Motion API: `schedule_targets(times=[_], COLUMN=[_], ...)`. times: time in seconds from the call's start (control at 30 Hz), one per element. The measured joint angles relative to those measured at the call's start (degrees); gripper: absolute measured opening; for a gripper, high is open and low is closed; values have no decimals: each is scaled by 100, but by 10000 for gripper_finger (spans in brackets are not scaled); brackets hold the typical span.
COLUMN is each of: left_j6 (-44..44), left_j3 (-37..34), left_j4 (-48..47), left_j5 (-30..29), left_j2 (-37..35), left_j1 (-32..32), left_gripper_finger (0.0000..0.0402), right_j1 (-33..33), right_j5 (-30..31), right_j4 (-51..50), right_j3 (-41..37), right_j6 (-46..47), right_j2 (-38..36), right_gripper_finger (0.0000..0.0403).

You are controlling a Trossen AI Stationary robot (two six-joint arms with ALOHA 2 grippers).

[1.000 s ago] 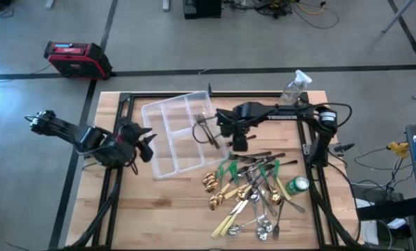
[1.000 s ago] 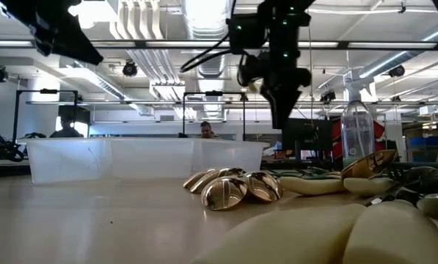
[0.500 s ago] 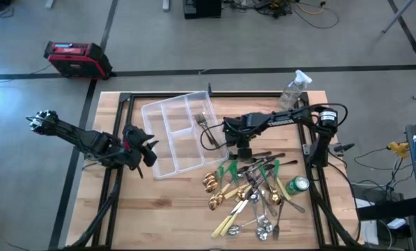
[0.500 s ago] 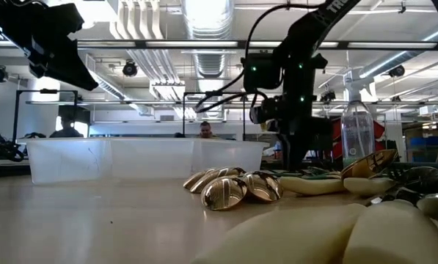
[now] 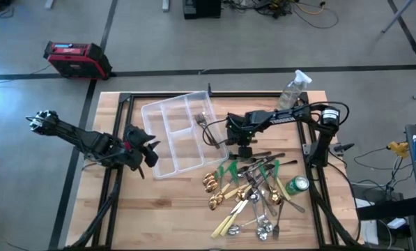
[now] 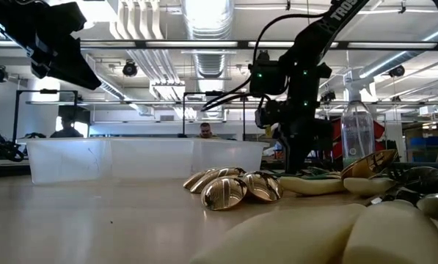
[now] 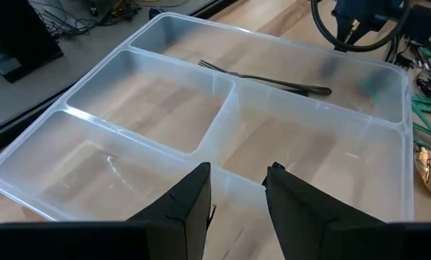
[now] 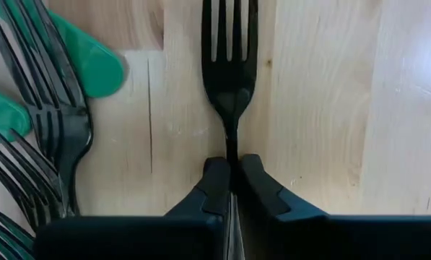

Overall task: Sort silverware
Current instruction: Put the black fork into the transparent silverware tray

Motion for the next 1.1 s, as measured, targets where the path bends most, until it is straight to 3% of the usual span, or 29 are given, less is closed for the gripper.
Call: schedule_targets(times=[0.23,0.73,0.9,1.1], left_j6=[10,210,221,497], left_j3=[0,2,20,239], left_j4=[-6,-11,-26,-43], left_j5=[109,-62,-208,-333], left_j2=[13,-37,-87,-143], left_j1=[0,0,0,0], left_gripper_finger=[119,118,118,118], right_j1=[28,42,104,176], right_j5=[57,386,581,583], right_j4=[-384,-764,-230,861], right_j3=[89,313,527,765], right_j6=[397,1776,2682,4289], right_j2=[-273,-1912,-1847,-1229], right_gripper_finger=[1,0,0,0])
